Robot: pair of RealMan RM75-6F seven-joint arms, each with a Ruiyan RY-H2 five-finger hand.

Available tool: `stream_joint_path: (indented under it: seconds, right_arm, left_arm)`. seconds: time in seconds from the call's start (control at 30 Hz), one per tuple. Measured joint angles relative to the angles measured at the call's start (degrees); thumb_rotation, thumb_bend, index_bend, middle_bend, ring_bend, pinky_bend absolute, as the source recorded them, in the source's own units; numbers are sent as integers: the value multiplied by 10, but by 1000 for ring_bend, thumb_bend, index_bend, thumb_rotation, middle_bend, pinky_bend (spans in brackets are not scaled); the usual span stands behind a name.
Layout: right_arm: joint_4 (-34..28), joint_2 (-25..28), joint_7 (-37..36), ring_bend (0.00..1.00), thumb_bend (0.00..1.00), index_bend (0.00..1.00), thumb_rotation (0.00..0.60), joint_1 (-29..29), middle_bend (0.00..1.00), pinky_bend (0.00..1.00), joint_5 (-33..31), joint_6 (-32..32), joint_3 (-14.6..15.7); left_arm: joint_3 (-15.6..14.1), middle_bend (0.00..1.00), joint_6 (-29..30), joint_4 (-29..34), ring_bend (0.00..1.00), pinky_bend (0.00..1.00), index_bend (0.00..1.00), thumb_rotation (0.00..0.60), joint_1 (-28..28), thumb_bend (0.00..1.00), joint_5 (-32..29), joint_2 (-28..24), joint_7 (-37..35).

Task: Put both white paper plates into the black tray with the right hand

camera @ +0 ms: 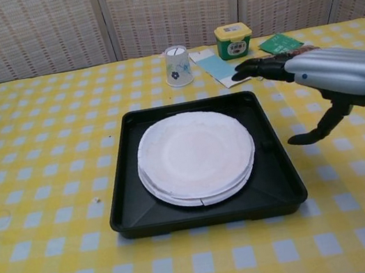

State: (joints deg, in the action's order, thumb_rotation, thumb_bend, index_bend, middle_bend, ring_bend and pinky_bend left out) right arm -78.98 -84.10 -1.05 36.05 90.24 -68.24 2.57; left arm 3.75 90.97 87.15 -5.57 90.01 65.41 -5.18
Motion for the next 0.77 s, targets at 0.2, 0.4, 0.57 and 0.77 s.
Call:
stream_joint_path:
  seconds: [0.2,0.4,0.57,0.77]
  right_arm:
    - [-53,71,69,0,262,0,600,-95,0,0,-14,-115,8]
    - [-129,167,122,0,262,0,600,-208,0,0,-52,-218,25]
    - [-142,195,100,0,262,0,600,-270,0,0,-87,-252,31]
    - [-138,217,56,0,262,0,600,-285,0,0,-85,-231,29]
  left_arm:
    - [-3,2,-22,10,0,0,0,600,-1,372,-17,-5,25]
    - [-2,1,-34,32,0,0,0,600,-1,371,-37,-12,59]
    - [-4,2,-25,38,0,0,0,600,4,371,-30,-11,69]
    - [-12,1,-13,45,0,0,0,600,9,371,-12,-9,82]
